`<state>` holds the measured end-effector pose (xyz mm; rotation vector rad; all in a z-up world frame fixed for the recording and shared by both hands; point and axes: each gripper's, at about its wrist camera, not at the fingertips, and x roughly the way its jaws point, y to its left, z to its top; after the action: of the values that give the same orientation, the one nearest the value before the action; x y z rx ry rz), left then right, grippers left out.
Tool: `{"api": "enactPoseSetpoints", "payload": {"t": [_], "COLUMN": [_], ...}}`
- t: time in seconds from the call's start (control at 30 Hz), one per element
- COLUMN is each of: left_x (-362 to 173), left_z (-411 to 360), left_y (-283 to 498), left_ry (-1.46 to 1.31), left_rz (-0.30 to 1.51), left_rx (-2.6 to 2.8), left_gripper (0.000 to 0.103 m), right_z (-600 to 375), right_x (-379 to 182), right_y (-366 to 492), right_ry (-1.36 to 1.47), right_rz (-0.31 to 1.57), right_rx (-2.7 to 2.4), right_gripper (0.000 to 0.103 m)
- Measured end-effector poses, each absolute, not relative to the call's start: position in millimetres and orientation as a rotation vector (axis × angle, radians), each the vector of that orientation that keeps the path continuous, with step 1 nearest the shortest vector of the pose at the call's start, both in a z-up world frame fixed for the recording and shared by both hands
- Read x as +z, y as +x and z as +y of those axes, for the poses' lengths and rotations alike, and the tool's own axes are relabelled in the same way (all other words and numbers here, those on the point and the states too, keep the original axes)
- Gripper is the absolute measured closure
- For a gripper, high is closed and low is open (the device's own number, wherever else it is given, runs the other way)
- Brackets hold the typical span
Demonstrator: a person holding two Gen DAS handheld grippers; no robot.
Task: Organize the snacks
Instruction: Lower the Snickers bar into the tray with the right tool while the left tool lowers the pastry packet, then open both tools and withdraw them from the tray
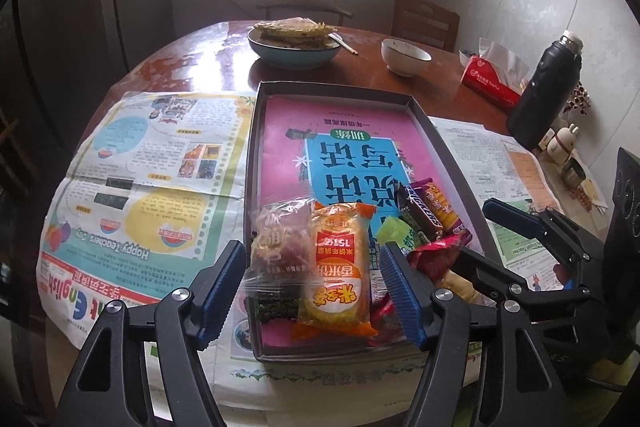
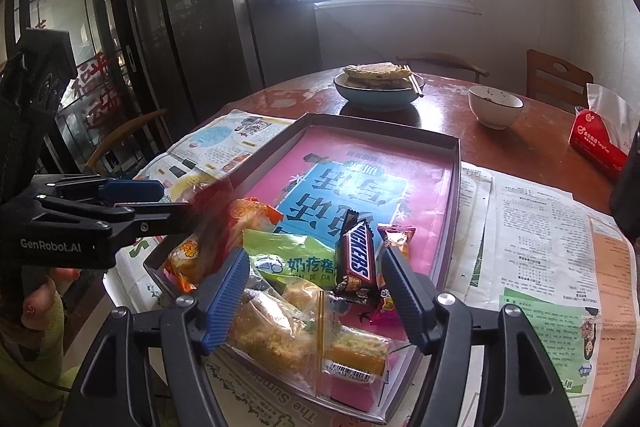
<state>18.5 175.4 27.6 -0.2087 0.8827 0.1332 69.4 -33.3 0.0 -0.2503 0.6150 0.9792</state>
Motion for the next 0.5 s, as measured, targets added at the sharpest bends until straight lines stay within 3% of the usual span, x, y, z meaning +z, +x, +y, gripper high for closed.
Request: {"api": "enactPoseSetpoints", "payload": {"t": [0.5], "left_x": [44.9], "left_z": [171.1], "left_y": [8.0], "left_ry": [-0.208], "left_rz": [0.817], "left_rx": [0.150], "left_gripper": [0.029], "right_z": [-41.8], "right_x": [8.3], "right_y": [65.4], "right_ry": [-0.238], "right_rz": [0.585], "right_rx": [0.953], "right_gripper": [0.030]}}
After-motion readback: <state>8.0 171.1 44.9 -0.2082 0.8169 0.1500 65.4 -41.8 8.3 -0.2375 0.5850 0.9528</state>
